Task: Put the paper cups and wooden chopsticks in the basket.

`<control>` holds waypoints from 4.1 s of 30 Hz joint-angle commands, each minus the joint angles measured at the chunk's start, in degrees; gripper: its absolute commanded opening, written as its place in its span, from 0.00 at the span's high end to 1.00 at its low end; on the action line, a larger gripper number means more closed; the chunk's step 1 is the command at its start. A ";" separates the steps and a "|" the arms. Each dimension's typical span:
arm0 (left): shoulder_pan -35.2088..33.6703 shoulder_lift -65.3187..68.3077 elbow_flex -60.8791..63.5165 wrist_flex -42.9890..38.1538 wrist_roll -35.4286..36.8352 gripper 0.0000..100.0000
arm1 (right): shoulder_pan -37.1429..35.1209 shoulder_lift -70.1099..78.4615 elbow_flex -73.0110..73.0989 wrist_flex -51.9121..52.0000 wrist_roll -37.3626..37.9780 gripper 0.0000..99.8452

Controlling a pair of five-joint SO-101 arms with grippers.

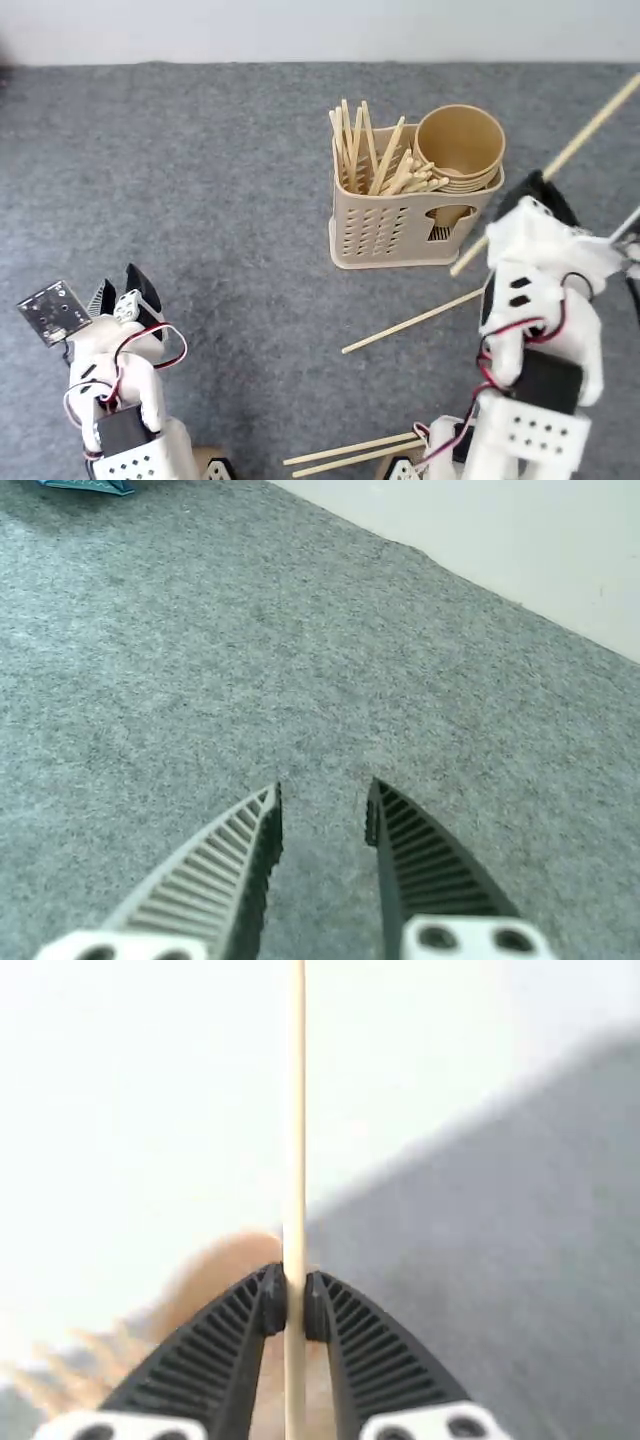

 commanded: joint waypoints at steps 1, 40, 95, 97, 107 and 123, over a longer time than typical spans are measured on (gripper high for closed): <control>0.00 -1.14 -0.57 0.79 0.26 0.86 | -5.67 -1.80 -3.34 -9.36 2.64 0.99; 0.00 -1.14 -0.57 0.97 -1.49 0.86 | -28.18 30.90 15.74 -65.01 31.12 0.99; 0.09 -1.14 -0.57 1.76 -1.58 0.86 | 4.00 1.01 21.27 9.89 -0.09 0.77; 0.09 -1.14 -0.57 1.76 -1.58 0.86 | 4.62 3.47 21.63 7.43 0.00 0.77; 0.09 -1.14 -0.57 1.67 -1.58 0.86 | 4.44 22.99 21.45 -5.76 -0.26 0.77; 2.90 -1.14 -0.57 2.99 -1.67 0.86 | 4.62 50.68 11.69 -13.49 -3.25 0.77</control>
